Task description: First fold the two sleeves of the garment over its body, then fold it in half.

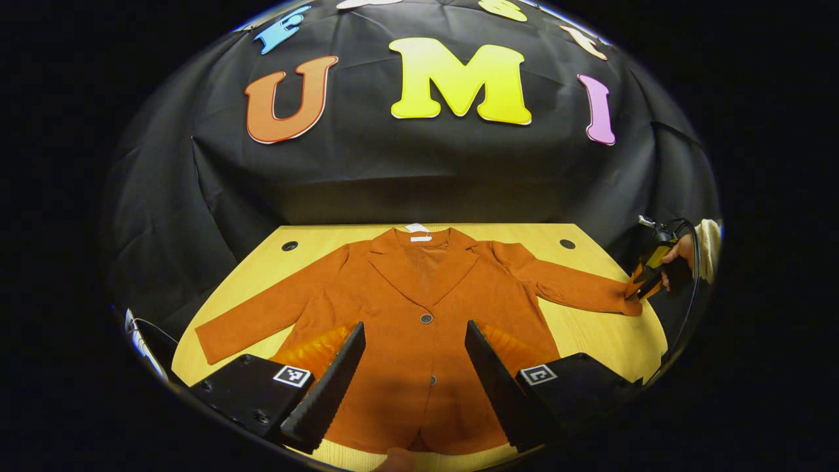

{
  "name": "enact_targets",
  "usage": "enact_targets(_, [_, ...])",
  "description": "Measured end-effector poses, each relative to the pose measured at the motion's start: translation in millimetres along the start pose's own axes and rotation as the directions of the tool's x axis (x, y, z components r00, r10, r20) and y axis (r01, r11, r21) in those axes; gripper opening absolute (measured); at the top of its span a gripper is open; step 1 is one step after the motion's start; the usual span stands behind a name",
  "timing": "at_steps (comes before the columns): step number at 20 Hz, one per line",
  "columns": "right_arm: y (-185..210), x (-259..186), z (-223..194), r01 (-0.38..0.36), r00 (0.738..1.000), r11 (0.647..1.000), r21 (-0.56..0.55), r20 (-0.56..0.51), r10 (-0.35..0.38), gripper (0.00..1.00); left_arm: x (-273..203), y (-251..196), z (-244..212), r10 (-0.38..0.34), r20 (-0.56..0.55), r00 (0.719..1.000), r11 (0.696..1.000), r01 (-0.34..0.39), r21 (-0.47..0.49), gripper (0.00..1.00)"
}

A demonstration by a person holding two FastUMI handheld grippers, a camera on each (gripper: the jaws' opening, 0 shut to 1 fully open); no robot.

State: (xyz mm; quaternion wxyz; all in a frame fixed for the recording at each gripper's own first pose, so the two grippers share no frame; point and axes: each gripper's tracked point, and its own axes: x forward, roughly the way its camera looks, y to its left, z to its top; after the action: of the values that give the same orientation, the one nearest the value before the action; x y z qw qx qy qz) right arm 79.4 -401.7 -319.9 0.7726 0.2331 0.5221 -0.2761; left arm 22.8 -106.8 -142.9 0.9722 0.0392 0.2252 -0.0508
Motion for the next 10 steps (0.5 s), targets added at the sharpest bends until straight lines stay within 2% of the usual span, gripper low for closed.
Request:
enact_targets(1, [0.3,-1.0,1.2,0.004,1.000,1.000,0.008,-0.003,-0.004,0.52,-1.0,0.7,0.7,-0.001,0.001,1.000,1.000,0.001,0.001,0.99])
enact_targets(2, [3.1,-1.0,4.1,-0.003,1.000,1.000,0.027,0.002,0.002,0.54,-0.6,1.2,1.0,-0.001,0.002,1.000,1.000,0.001,0.004,0.99])
enact_targets(4, [5.0,0.4,6.8,-0.008,1.000,0.998,0.062,0.005,0.007,0.22,0.5,2.3,0.3,0.000,-0.001,1.000,1.000,0.000,0.014,0.99])
enact_targets(6, [5.2,-2.5,9.1,-0.010,1.000,0.999,0.053,0.013,0.009,0.08,0.3,1.9,1.6,-0.003,-0.003,1.000,1.000,0.003,0.026,0.99])
enact_targets(8, [4.3,0.7,10.6,-0.022,1.000,0.999,0.048,0.020,0.021,0.02,-1.7,1.2,3.8,-0.009,0.005,1.000,0.999,0.009,0.043,0.99])
enact_targets(10, [9.6,-4.0,9.7,-0.043,0.999,0.998,0.043,0.026,0.041,0.03,-2.7,1.9,6.4,-0.014,0.014,1.000,0.998,0.013,0.055,0.99])
